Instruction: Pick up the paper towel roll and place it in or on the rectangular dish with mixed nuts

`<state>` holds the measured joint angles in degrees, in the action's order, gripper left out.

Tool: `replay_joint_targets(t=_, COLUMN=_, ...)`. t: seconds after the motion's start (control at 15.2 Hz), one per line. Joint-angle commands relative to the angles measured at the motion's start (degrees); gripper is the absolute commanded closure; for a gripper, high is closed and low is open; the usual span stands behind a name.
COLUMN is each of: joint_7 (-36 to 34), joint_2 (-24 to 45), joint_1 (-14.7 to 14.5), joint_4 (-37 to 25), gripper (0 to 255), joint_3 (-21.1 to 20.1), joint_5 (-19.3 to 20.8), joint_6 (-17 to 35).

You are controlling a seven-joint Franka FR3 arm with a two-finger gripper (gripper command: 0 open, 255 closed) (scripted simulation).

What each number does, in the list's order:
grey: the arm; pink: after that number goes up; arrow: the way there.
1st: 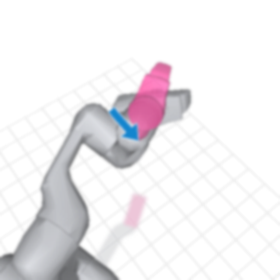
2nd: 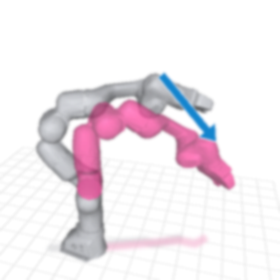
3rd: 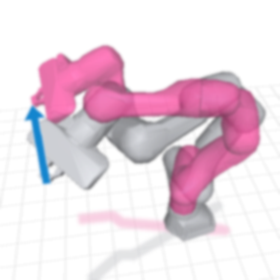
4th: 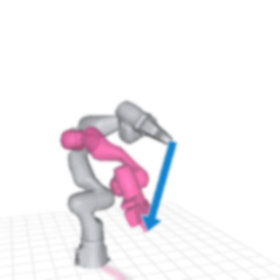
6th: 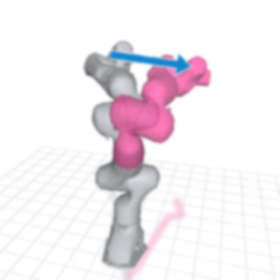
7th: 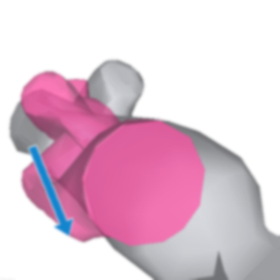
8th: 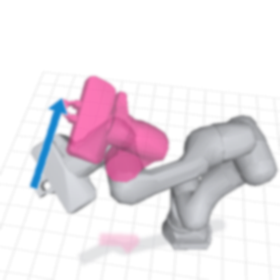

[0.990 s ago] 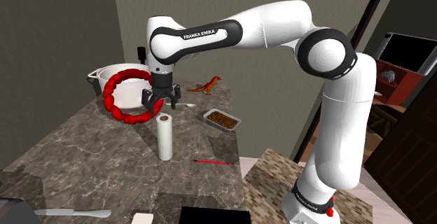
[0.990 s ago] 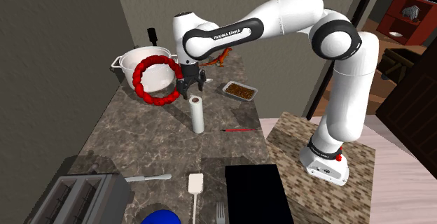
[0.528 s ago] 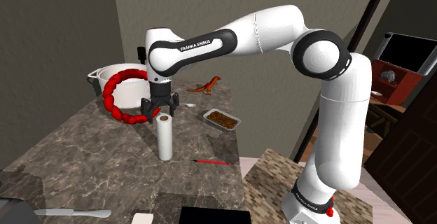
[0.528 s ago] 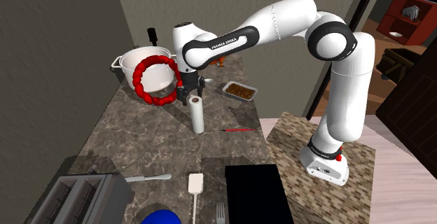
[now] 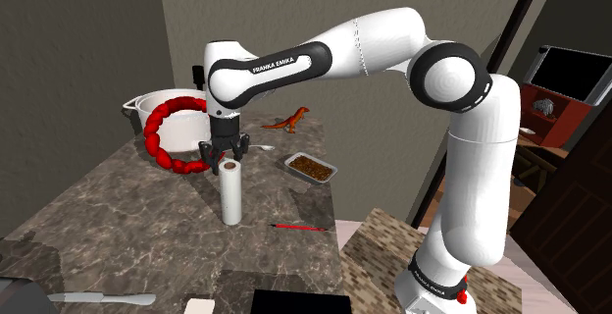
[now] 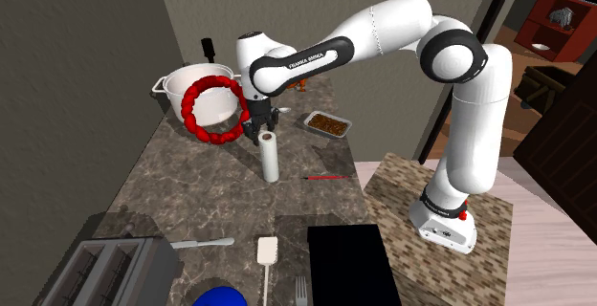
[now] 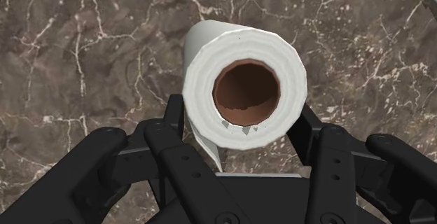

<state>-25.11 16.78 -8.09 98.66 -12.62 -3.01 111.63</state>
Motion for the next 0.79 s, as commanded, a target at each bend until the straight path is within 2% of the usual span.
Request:
replay_joint_targets(t=0.0, joint_7=0.0, joint_2=0.0, joint_1=0.0, joint_4=0.0, gripper=255, joint_3=0.0, joint_5=0.0, joint_6=0.0)
replay_joint_targets(t=0.53, joint_7=0.0, joint_2=0.0, joint_1=0.0, joint_4=0.0, gripper=255, joint_3=0.0, joint_5=0.0, joint_6=0.0)
replay_joint_targets(t=0.73, joint_7=-0.1, joint_2=-0.6, joint_1=0.0, joint_4=-1.5, gripper=255, joint_3=0.0, joint_5=-0.1, joint_6=-2.1)
